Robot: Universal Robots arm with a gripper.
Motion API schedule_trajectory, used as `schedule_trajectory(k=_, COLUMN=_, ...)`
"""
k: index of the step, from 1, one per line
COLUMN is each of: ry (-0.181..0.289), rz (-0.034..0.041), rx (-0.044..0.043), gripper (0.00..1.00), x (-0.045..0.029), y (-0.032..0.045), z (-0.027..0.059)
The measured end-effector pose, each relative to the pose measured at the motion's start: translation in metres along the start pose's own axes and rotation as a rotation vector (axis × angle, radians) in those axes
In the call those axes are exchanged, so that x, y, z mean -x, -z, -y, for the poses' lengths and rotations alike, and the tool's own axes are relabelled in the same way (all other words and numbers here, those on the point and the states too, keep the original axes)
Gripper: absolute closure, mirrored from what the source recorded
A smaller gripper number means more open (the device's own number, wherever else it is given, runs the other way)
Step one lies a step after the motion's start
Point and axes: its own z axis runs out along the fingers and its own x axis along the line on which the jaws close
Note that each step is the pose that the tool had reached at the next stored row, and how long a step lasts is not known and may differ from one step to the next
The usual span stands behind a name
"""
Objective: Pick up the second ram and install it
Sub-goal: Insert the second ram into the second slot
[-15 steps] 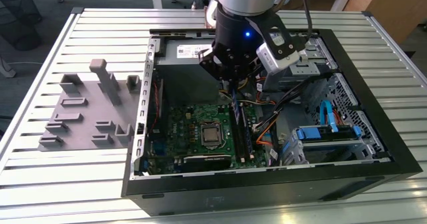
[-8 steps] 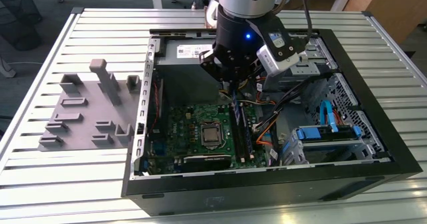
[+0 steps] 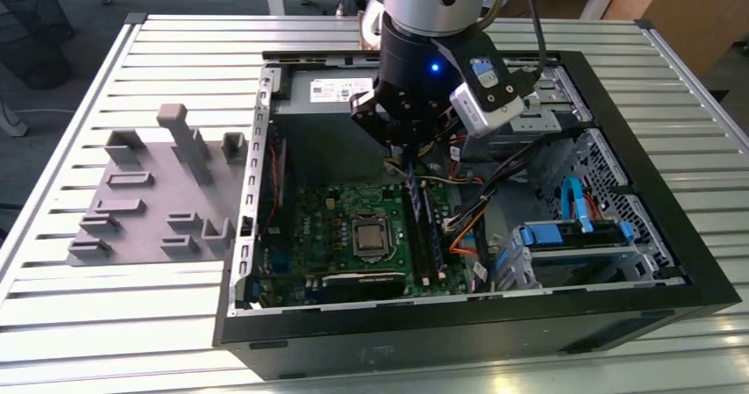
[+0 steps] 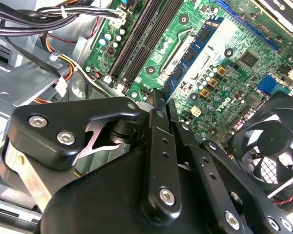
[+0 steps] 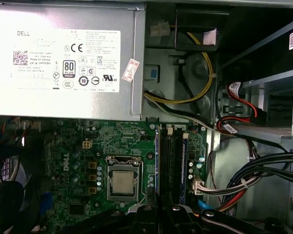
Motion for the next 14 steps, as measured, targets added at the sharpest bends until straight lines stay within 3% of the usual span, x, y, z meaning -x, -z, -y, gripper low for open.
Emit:
schedule_trajectory(k=10, ry=0.0, rz=0.0002, rx=0.0022, gripper=0.86, x=0.0, y=-0.0006, z=0.0)
schedule_trajectory(k=13, ry=0.0, rz=0.0009, rx=0.0251, gripper=0.86, x=0.0, y=-0.0023, z=0.0)
schedule_trajectory(k=14, ry=0.0, rz=0.0012, rx=0.0258, gripper=0.86, x=0.0, y=-0.0032, z=-0.0001)
